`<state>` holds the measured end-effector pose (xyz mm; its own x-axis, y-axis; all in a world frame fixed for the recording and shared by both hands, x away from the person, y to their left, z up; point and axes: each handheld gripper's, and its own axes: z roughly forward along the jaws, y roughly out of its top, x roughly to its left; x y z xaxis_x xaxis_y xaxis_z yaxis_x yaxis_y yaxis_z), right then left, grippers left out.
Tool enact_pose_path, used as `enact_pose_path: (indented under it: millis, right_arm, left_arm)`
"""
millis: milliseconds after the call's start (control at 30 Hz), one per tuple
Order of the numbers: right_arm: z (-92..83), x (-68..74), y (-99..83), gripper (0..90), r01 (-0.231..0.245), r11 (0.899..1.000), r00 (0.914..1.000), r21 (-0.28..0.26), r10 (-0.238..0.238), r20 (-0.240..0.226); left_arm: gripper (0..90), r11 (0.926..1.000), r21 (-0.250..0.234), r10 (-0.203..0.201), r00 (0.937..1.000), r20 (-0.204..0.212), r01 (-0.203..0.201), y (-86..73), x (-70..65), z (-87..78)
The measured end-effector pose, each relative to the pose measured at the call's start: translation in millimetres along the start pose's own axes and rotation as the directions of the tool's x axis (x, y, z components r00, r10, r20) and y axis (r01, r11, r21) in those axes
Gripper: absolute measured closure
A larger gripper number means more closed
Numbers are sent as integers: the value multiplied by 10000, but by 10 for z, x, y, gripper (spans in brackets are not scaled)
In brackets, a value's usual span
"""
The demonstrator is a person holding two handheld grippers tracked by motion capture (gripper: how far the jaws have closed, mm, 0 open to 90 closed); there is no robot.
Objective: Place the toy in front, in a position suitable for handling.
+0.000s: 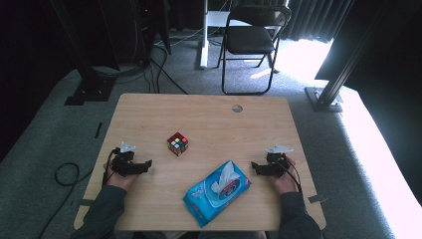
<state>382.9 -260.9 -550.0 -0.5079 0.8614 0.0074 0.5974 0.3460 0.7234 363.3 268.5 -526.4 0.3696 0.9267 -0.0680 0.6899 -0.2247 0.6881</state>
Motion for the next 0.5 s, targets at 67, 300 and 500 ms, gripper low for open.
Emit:
enact_pose_path:
  millis: [67, 300, 500]
  right_arm:
    - [0, 0, 0, 124, 4, 10000, 10000, 4, -4, 3]
    - [0, 0, 0, 124, 5, 10000, 10000, 6, -5, 0]
    - [0, 0, 0, 124, -1, 10000, 10000, 5, 1, 3]
  left_arm:
    - [154, 10000, -48, 60, 10000, 60, -60, 29, -16, -15]
    - [154, 9990, -288, 347, 9993, 156, -343, 150, -86, -57]
    - [154, 9971, -434, 628, 9978, 206, -619, 253, -148, -73]
